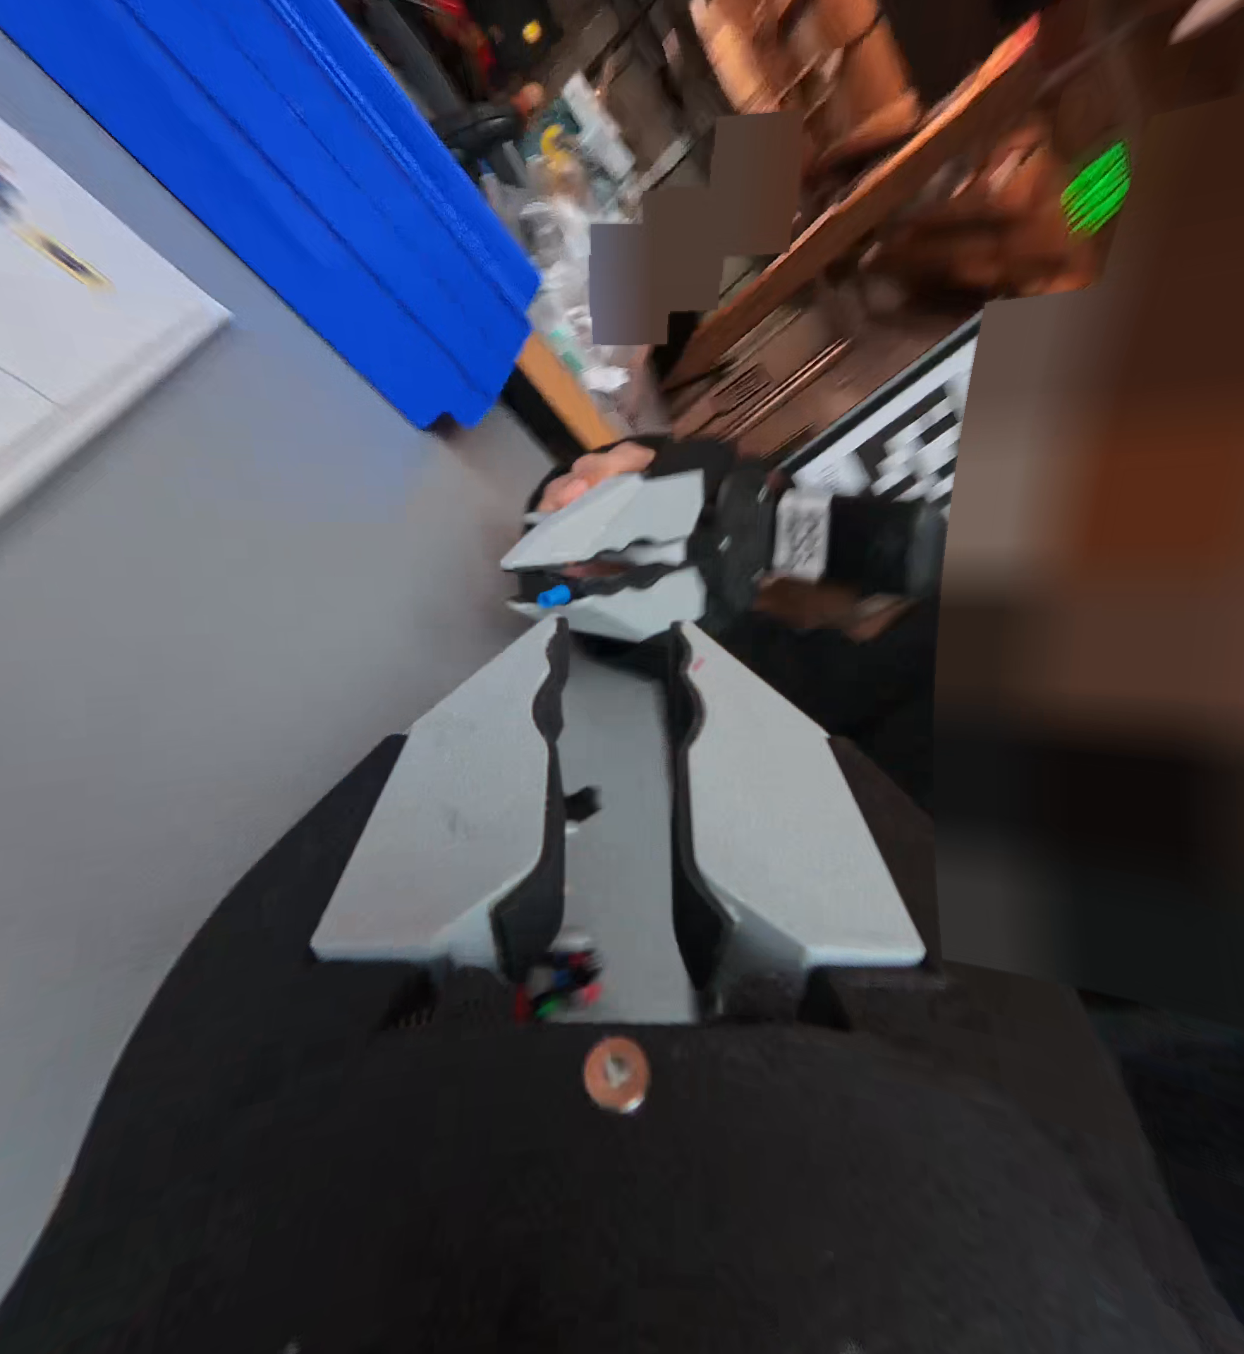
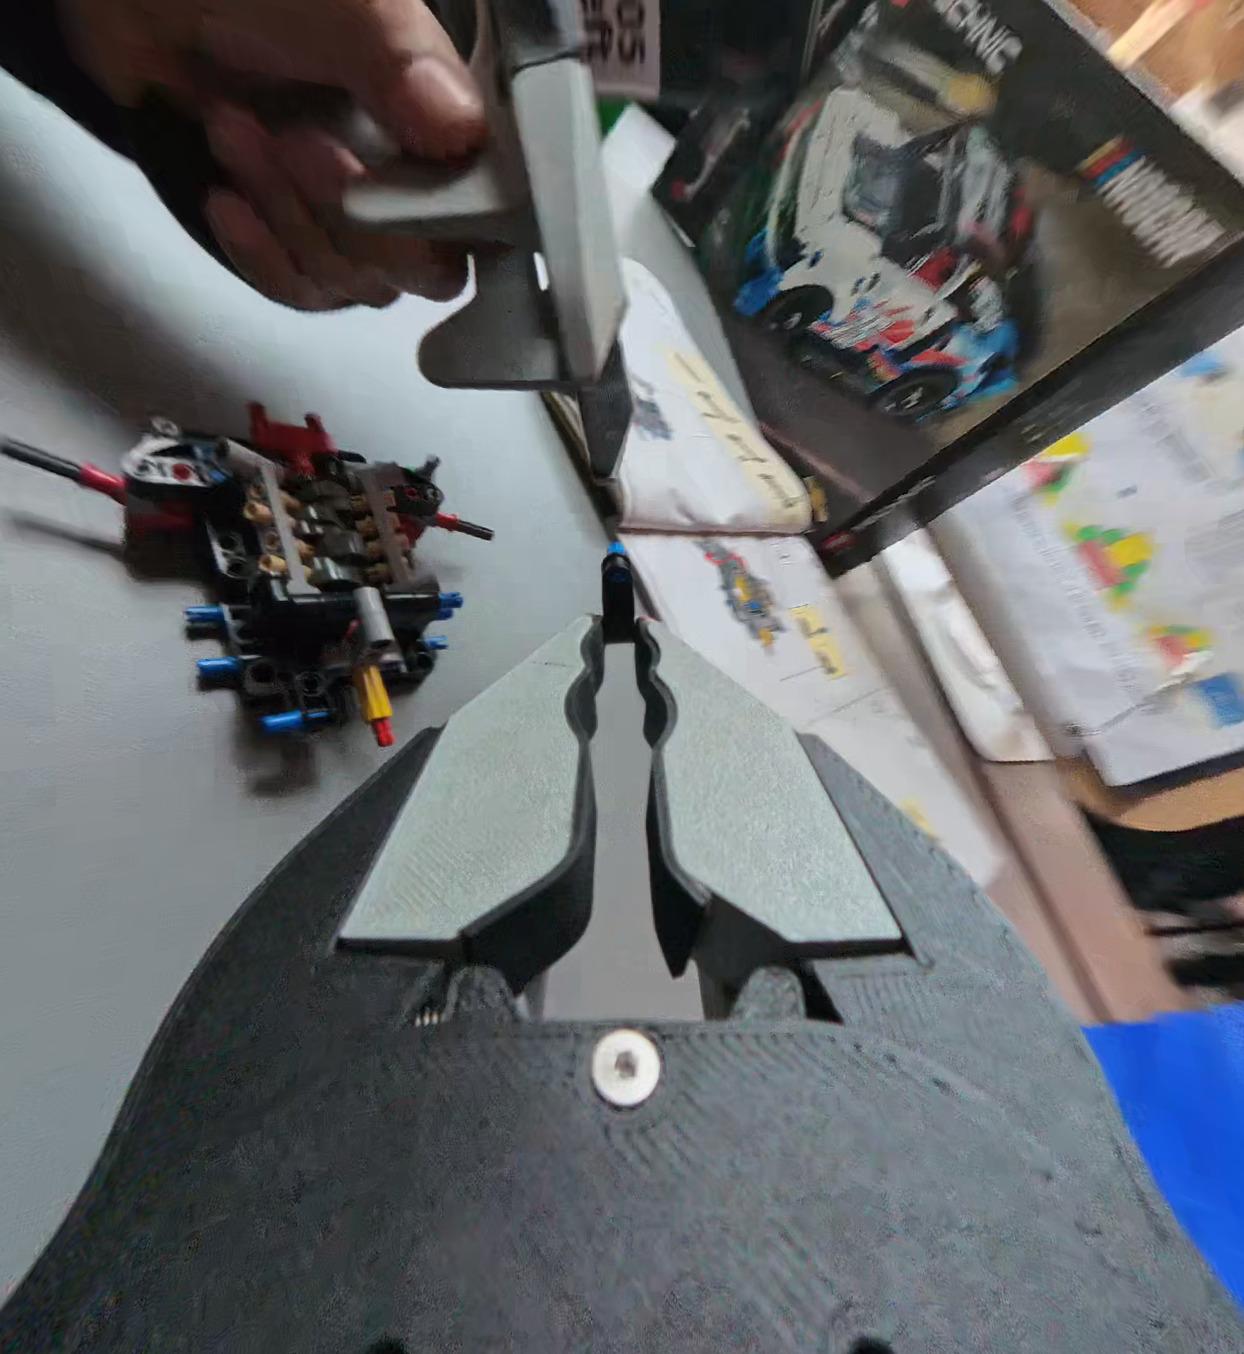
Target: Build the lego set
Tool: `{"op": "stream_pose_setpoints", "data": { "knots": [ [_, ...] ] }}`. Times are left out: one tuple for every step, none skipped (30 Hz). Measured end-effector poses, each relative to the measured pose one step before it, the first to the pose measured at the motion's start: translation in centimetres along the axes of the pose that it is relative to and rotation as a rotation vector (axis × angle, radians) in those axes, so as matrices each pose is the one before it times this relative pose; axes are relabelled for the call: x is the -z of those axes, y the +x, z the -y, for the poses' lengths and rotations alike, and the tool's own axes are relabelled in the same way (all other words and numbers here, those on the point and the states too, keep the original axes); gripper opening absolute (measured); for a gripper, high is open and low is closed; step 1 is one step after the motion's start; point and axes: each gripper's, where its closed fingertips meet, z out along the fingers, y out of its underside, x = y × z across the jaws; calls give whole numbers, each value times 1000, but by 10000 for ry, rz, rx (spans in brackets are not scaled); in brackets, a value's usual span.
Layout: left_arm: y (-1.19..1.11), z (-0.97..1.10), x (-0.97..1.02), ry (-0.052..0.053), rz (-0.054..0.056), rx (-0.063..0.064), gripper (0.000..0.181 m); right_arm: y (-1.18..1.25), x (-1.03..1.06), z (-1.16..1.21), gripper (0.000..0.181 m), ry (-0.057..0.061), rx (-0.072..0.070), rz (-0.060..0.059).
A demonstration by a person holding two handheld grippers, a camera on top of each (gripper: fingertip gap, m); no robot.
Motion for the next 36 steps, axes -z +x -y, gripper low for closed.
{"op": "stream_pose_setpoints", "data": {
  "knots": [
    [-1048,-222,467,-441,1231,-1615,25,-489,-72,-168,5,247,-1151,993],
    [-1106,-210,391,-353,1191,-1442,24,-441,13,-83,5,236,-1151,979],
    [-672,-236,215,-311,820,-1219,25,-229,54,-17,5,238,-1018,791],
    [-160,-254,32,-319,386,-947,24,-452,66,-8,5,203,-838,886],
    [226,-194,-92,-286,51,-650,24,-444,91,-36,5,126,-685,782],
    [564,-202,-195,-263,-247,-472,23,-228,78,95,4,164,-505,485],
    [112,-350,-259,-352,-39,-276,22,-373,31,97,4,146,-313,490],
    [-250,-377,-279,-338,135,-175,22,-218,-25,18,4,26,-201,314],
    [5,-295,-307,-256,-50,-163,22,99,-111,-20,5,-24,-56,41],
    [315,-108,-296,-124,-241,-155,22,85,-228,-105,5,-118,29,44],
    [386,62,-274,-10,-258,-126,22,154,-310,-289,4,-278,-2,36],
    [338,90,-264,-12,-220,-99,22,127,-326,-362,4,-326,-7,51],
    [120,47,-230,-58,-89,-37,22,-150,-354,-328,4,-265,61,214],
    [-17,74,-151,-35,-27,6,22,-38,-330,-325,5,-256,105,122],
    [102,122,-87,36,-109,29,22,188,-313,-290,5,-250,122,-25],
    [169,126,-31,66,-158,70,19,110,-275,-150,5,-173,86,29],
    [95,13,-30,14,-122,101,13,-121,-248,77,5,-47,60,158],
    [26,-76,-18,-33,-69,98,7,-102,-186,136,5,2,47,126],
    [-212,-85,40,-12,93,92,3,-12,-191,18,5,-46,39,46],
    [-112,-76,61,-4,32,46,2,13,-155,-5,5,-15,20,19],
    [1,-14,56,51,-41,82,2,-2,-101,37,5,26,12,13],
    [-39,6,34,63,-37,135,2,65,-74,31,5,32,13,-28],
    [-52,-55,10,21,-55,145,2,70,-65,-19,5,10,9,-25],
    [-37,-76,4,-21,-95,154,2,-2,-66,-33,5,-5,-3,16],
    [42,-79,6,-32,-158,150,3,-84,-83,1,5,20,-11,71],
    [49,-66,-3,-17,-138,145,4,-64,-65,47,5,65,-8,53],
    [55,-85,-18,-30,-103,95,4,-28,-56,28,5,52,-8,28],
    [-12,-108,-45,-37,-31,67,4,6,-70,-69,5,-27,1,3],
    [-9,-134,-67,-62,-17,40,4,3,-62,-78,5,-30,15,3],
    [-42,-110,-68,-60,-4,52,4,10,-34,20,5,43,-19,-1],
    [-44,1,-11,-12,-3,90,4,20,10,-13,5,18,-75,33],
    [-203,-12,9,-44,108,61,4,206,56,-48,5,9,-81,-68],
    [-333,-44,18,-62,191,45,4,347,168,-1,6,48,17,-176],
    [-315,-88,21,-93,142,113,4,252,273,-63,11,27,135,-137],
    [-340,-113,11,-111,100,247,4,350,351,-95,17,18,113,-196],
    [-295,-68,19,-76,24,395,4,371,371,-45,18,67,43,-179]
  ]
}}
